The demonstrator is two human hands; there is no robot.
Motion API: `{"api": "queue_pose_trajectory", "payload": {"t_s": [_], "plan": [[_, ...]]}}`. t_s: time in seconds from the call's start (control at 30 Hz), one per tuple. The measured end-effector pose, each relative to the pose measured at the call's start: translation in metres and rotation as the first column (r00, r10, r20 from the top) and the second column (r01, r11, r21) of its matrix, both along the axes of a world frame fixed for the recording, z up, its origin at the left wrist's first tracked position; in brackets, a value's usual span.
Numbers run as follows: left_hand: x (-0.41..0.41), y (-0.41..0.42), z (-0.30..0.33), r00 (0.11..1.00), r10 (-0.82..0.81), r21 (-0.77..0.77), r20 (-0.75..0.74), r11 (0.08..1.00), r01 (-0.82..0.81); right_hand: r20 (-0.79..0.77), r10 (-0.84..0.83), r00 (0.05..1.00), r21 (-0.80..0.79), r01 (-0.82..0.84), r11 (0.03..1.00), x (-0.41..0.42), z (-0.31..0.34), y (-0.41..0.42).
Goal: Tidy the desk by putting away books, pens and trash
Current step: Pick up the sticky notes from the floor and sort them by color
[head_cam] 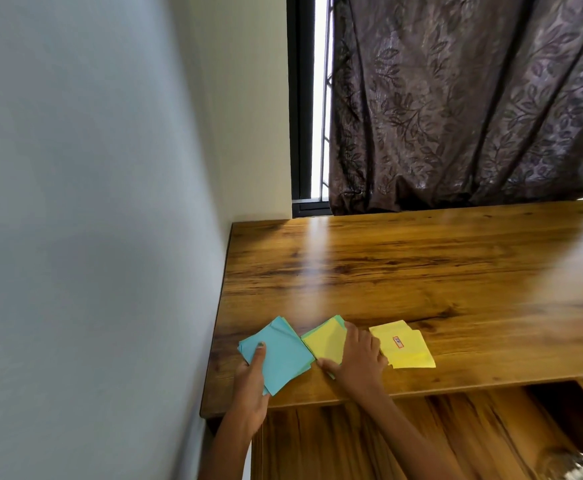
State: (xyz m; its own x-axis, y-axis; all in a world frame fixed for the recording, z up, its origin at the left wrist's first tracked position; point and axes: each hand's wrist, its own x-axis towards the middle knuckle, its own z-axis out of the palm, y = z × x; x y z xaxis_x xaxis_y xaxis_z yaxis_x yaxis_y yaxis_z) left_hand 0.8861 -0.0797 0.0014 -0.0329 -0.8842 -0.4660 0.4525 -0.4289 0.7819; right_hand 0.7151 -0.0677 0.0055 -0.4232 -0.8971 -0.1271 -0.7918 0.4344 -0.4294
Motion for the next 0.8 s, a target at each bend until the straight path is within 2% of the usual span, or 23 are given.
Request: {"api": "queue_pose_trajectory", "payload": {"t_s": [0.1, 0.17, 0.23, 0.37, 0.43, 0.57, 0.67, 0.73, 0.8], "plan": [[0.000, 0.000, 0.000, 1.000, 0.000, 0.003, 0.002, 1.000, 0.000, 0.147, -0.060, 0.987, -0.044, 0.067, 0.997, -0.006, 0.002, -0.003], [-0.001, 0.000, 0.000, 1.000, -0.004, -0.002, 0.001, 1.000, 0.004, 0.330, -0.082, 0.941, -0.176, 0.146, 0.973, -0.014, 0.001, -0.002], [0.000, 0.000, 0.000, 1.000, -0.006, -0.008, -0.003, 1.000, 0.005, 0.457, -0.130, 0.880, -0.296, 0.289, 0.911, -0.023, 0.004, 0.003], [0.000, 0.000, 0.000, 1.000, -0.002, -0.013, -0.016, 1.000, 0.002, 0.465, -0.349, 0.814, -0.462, 0.559, 0.689, -0.052, 0.012, 0.011], [-0.001, 0.000, 0.000, 1.000, -0.002, -0.013, -0.023, 1.000, 0.001, 0.426, -0.452, 0.784, -0.439, 0.616, 0.654, -0.071, 0.011, 0.017], [-0.003, 0.000, 0.002, 0.999, -0.005, -0.019, -0.032, 1.000, 0.004, 0.263, -0.526, 0.809, -0.279, 0.586, 0.761, -0.092, 0.001, 0.028], [-0.003, 0.001, 0.003, 0.999, 0.000, -0.024, -0.038, 1.000, -0.001, 0.162, -0.489, 0.857, -0.319, 0.514, 0.796, -0.085, -0.001, 0.032], [-0.003, 0.001, 0.003, 0.999, 0.001, -0.026, -0.040, 1.000, -0.002, 0.072, -0.363, 0.929, -0.386, 0.362, 0.849, -0.071, 0.001, 0.030], [-0.002, 0.001, 0.003, 0.999, -0.009, -0.026, -0.042, 1.000, 0.008, -0.035, -0.119, 0.992, -0.374, 0.098, 0.922, -0.048, 0.001, 0.027]]}}
